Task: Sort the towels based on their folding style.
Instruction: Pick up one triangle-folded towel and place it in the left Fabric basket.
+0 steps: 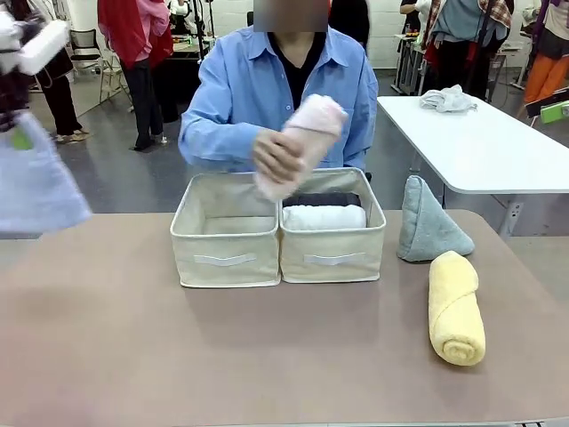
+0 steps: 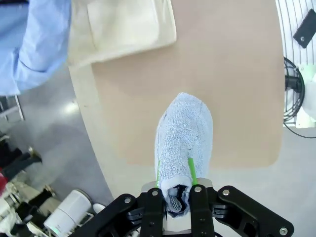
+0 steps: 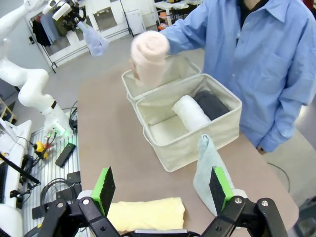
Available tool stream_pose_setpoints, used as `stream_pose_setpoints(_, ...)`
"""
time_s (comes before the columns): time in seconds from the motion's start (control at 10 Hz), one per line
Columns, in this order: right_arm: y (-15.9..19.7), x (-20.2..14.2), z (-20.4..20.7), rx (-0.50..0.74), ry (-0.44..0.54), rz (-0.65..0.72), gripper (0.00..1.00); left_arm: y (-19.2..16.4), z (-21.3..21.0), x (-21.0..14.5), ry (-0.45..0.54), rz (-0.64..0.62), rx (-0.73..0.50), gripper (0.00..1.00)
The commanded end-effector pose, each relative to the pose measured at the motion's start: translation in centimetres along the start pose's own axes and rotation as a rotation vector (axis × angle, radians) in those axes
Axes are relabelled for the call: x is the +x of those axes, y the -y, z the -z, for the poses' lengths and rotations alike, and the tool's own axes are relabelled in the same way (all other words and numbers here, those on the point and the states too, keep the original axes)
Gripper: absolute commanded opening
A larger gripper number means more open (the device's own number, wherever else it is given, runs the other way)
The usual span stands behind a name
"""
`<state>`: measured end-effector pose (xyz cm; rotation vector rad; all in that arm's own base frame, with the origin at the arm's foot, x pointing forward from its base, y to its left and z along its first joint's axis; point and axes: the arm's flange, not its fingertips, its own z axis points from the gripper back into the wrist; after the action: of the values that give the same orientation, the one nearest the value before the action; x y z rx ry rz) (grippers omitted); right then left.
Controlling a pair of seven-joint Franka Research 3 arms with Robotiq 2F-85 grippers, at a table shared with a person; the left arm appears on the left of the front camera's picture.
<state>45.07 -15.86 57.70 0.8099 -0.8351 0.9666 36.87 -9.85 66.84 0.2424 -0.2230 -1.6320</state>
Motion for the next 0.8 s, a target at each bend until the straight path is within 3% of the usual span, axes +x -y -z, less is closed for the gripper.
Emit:
stream_pose_setpoints(0.0,-0.1,0.0,0.1,0.004,0.007,-0.002,1.00,-4.5,-0.4,3.4,0.034,0.051,-0.019,0.16)
stream_pose_setpoints(0.4,-0.1,0.0,0.1,0.004,0.007,-0.002,1.00,-9.3,1.9,7.9,0.133,0.067,-0.105,0.16)
stream_pose_setpoints(0.7,-0.1,0.0,0.1,0.004,0.007,-0.002,1.00,-8.4,2.7,8.5,0.112,0.058,-0.077,0.16)
